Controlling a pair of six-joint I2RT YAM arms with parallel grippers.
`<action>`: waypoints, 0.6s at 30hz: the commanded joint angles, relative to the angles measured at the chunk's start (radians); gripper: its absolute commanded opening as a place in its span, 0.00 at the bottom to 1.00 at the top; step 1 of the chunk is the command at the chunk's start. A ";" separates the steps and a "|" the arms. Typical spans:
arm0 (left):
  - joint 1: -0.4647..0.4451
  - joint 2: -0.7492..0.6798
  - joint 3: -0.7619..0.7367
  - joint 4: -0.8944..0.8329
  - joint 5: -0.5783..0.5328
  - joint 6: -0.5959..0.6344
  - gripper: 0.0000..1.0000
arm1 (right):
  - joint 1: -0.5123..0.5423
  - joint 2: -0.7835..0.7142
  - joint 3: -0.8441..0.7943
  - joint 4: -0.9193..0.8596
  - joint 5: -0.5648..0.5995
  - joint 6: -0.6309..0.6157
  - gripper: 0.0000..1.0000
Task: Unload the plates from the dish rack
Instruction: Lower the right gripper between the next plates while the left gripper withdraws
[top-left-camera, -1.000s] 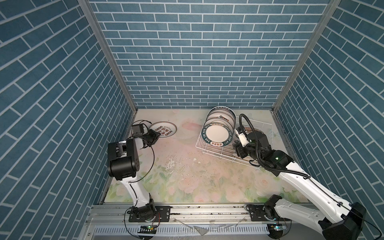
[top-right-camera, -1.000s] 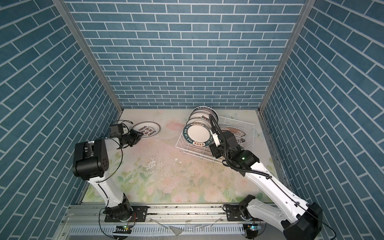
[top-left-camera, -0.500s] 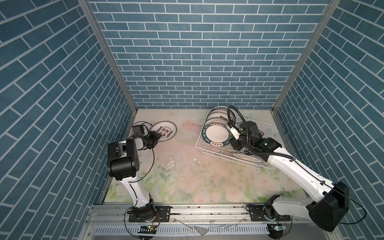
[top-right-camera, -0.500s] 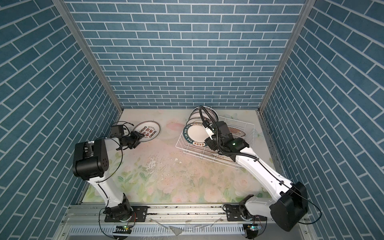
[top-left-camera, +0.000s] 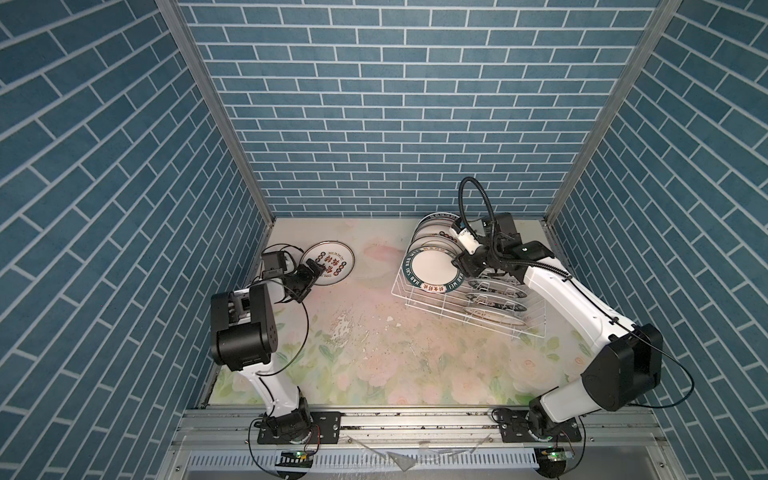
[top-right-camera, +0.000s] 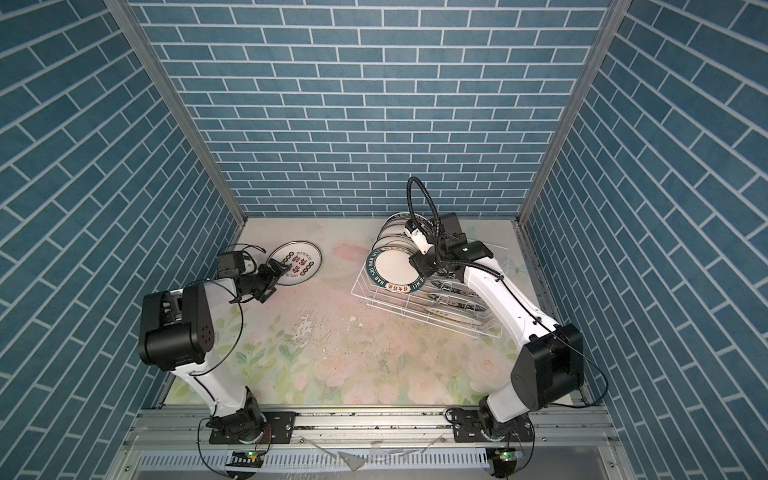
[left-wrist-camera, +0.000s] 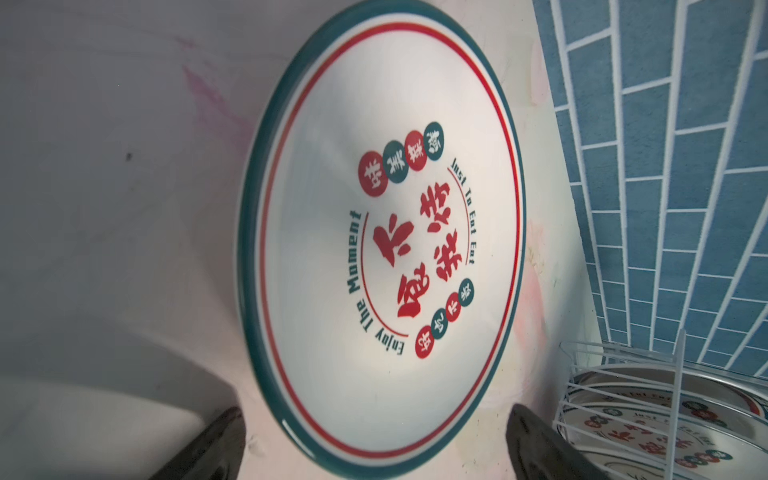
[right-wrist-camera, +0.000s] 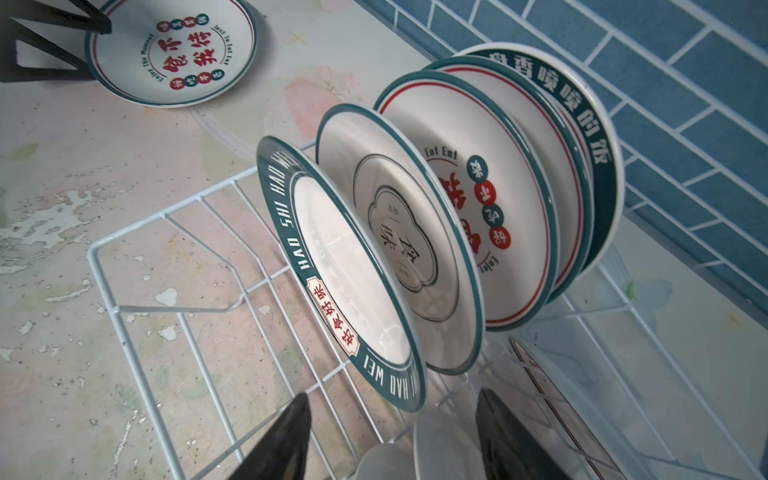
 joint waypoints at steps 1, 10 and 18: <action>0.005 -0.032 -0.067 -0.082 -0.025 0.039 0.99 | -0.017 0.028 0.053 -0.024 -0.099 -0.050 0.63; -0.002 -0.265 -0.215 -0.053 0.011 0.097 0.99 | -0.059 0.112 0.098 0.007 -0.197 -0.056 0.58; -0.026 -0.413 -0.304 0.037 0.025 0.099 0.99 | -0.060 0.144 0.084 0.056 -0.272 -0.051 0.53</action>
